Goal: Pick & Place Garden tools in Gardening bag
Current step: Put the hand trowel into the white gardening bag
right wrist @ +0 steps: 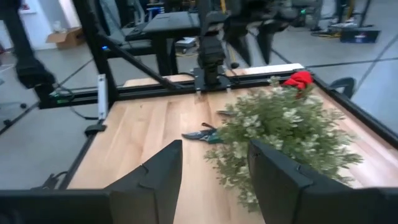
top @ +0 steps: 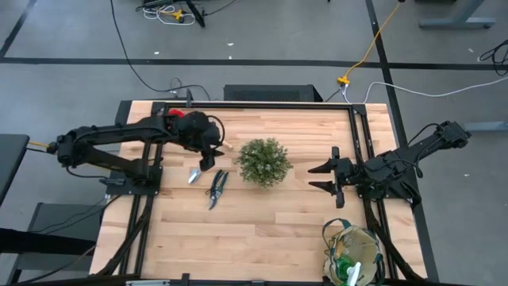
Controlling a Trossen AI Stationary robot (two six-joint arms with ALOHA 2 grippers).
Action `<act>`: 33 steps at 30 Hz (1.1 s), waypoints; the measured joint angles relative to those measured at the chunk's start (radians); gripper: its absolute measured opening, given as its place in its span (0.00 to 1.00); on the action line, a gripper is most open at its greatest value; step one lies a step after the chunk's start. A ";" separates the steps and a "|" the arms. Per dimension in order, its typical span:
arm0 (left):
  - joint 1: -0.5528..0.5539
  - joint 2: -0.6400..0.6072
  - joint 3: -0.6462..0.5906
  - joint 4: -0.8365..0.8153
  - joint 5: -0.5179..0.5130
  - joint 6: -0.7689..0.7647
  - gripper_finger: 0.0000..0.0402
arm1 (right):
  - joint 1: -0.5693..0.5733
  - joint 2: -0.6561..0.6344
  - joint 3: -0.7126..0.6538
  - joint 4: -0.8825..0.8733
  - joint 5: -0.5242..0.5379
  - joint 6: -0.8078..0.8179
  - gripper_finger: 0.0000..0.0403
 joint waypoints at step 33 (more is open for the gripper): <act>0.039 -0.024 -0.138 0.048 -0.038 -0.001 0.55 | 0.000 0.000 0.000 0.008 0.107 0.051 0.45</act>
